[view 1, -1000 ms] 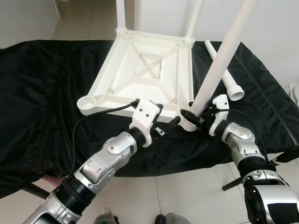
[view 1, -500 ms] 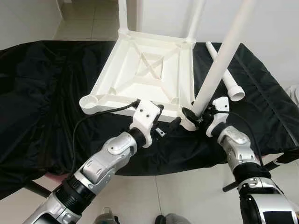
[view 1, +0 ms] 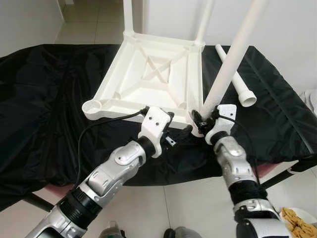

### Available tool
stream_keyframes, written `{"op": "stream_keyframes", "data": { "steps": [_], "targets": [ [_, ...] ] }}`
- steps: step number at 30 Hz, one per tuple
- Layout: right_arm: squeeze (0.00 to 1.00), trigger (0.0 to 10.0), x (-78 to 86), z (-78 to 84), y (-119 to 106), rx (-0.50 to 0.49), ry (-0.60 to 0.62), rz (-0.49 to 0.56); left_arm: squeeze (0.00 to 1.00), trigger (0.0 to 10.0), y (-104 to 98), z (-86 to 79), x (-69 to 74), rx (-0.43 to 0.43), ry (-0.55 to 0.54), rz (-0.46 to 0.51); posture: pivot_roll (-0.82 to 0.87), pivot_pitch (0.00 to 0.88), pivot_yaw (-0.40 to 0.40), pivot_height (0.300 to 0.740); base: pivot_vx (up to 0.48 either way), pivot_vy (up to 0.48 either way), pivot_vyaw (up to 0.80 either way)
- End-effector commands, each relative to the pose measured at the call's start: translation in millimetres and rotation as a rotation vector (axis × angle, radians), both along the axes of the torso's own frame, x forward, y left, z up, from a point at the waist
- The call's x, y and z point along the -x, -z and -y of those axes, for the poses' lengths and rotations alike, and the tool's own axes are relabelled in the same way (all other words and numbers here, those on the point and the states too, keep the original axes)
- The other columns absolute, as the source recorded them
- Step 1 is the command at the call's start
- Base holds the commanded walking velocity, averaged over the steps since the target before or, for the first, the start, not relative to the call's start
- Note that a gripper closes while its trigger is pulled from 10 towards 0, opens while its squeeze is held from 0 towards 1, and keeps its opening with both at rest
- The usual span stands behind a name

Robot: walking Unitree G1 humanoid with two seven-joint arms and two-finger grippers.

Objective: Building children table

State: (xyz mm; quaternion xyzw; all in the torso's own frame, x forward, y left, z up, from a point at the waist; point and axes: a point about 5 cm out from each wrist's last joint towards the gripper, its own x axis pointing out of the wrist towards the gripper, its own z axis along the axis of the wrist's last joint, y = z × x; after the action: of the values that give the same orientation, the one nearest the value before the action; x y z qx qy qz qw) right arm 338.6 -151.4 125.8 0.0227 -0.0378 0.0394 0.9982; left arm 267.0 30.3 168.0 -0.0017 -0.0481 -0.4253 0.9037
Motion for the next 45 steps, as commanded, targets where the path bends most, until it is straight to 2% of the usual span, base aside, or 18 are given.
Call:
{"op": "stream_keyframes", "data": {
  "steps": [1,5,6,11,17,18,21,22,27,29,30,33,34,35,36,38,40,45],
  "targets": [
    [0.00,10.0,3.9,5.5,11.6,-0.037,0.090,-0.058,0.00,10.0,3.3,8.6,14.6,-0.030,0.277,0.007,0.02,0.026,-0.030,0.740,0.000,0.000,0.00],
    [0.00,10.0,11.2,-13.0,11.8,-0.049,0.201,-0.062,0.00,10.0,3.8,8.8,15.4,-0.029,0.273,0.006,0.02,0.027,-0.034,0.740,0.000,0.000,0.00],
    [0.00,10.0,11.2,-13.0,11.8,-0.049,0.201,-0.062,0.00,10.0,3.8,8.8,15.4,-0.029,0.273,0.006,0.02,0.027,-0.034,0.740,0.000,0.000,0.00],
    [0.00,10.0,14.8,-34.1,8.8,-0.055,0.205,-0.063,0.00,10.0,4.2,8.8,15.8,-0.027,0.269,0.004,0.02,0.030,-0.038,0.740,0.000,0.000,0.00],
    [0.00,10.0,15.3,-30.7,8.9,-0.048,0.209,-0.068,0.00,10.0,4.0,9.5,15.7,-0.025,0.267,0.005,0.02,0.034,-0.040,0.740,0.000,0.000,0.00],
    [0.83,10.0,15.5,-30.3,9.1,-0.055,0.190,-0.068,0.00,10.0,3.8,9.7,15.7,-0.024,0.266,0.006,0.02,0.035,-0.042,0.740,0.000,0.000,0.00],
    [0.83,10.0,15.7,-30.4,9.0,-0.061,0.174,-0.066,0.00,10.0,3.7,9.8,15.6,-0.024,0.265,0.006,0.02,0.036,-0.042,0.740,0.000,0.000,0.00],
    [1.00,10.0,16.6,-31.3,7.8,-0.067,0.153,-0.060,0.00,10.0,3.6,9.8,15.5,-0.023,0.264,0.007,0.02,0.036,-0.042,0.740,0.000,0.000,0.00],
    [1.00,10.0,18.2,-27.4,2.9,-0.045,0.119,-0.021,0.00,10.0,3.3,9.9,15.1,-0.020,0.262,0.007,0.01,0.039,-0.042,0.740,0.000,0.000,0.00],
    [1.00,10.0,17.2,-18.4,-0.5,-0.032,0.081,0.001,0.00,10.0,3.1,9.9,14.8,-0.019,0.261,0.007,0.01,0.043,-0.040,0.740,0.000,0.000,0.00],
    [0.85,10.0,16.2,-9.3,-2.3,-0.017,0.045,0.014,0.00,10.0,3.3,9.6,14.7,-0.019,0.259,0.006,0.01,0.043,-0.040,0.740,0.000,0.000,0.00],
    [0.85,10.0,16.1,-7.5,-2.6,-0.012,0.038,0.016,0.00,10.0,3.4,9.5,14.6,-0.019,0.259,0.006,0.01,0.043,-0.040,0.740,0.000,0.000,0.00],
    [0.00,10.0,15.5,-5.4,-2.9,-0.013,0.016,0.016,0.00,10.0,3.1,9.3,14.2,-0.019,0.258,0.007,0.01,0.048,-0.040,0.740,0.000,0.000,0.00],
    [0.00,10.0,13.5,-0.8,-4.4,-0.005,-0.050,0.020,0.00,10.0,2.4,8.8,13.1,-0.018,0.253,0.009,0.01,0.050,-0.038,0.740,0.000,0.000,0.00],
    [0.00,10.0,13.5,-0.8,-4.4,-0.005,-0.050,0.020,0.00,10.0,2.4,8.8,13.1,-0.018,0.253,0.009,0.01,0.050,-0.038,0.740,0.000,0.000,0.00],
    [0.00,10.0,11.3,3.1,-6.8,0.004,-0.135,0.031,0.00,10.0,1.9,8.6,12.5,-0.016,0.251,0.009,0.01,0.052,-0.036,0.740,0.000,0.000,0.00],
    [0.00,10.0,11.3,3.1,-6.8,0.004,-0.135,0.031,0.00,10.0,1.9,8.6,12.5,-0.016,0.251,0.009,0.01,0.052,-0.036,0.740,0.000,0.000,0.00],
    [0.00,10.0,6.7,9.9,-11.1,0.101,-0.413,0.037,0.00,10.0,0.8,7.5,11.1,-0.017,0.247,0.013,0.01,0.051,-0.029,0.740,0.000,0.000,0.00]
  ]
}}
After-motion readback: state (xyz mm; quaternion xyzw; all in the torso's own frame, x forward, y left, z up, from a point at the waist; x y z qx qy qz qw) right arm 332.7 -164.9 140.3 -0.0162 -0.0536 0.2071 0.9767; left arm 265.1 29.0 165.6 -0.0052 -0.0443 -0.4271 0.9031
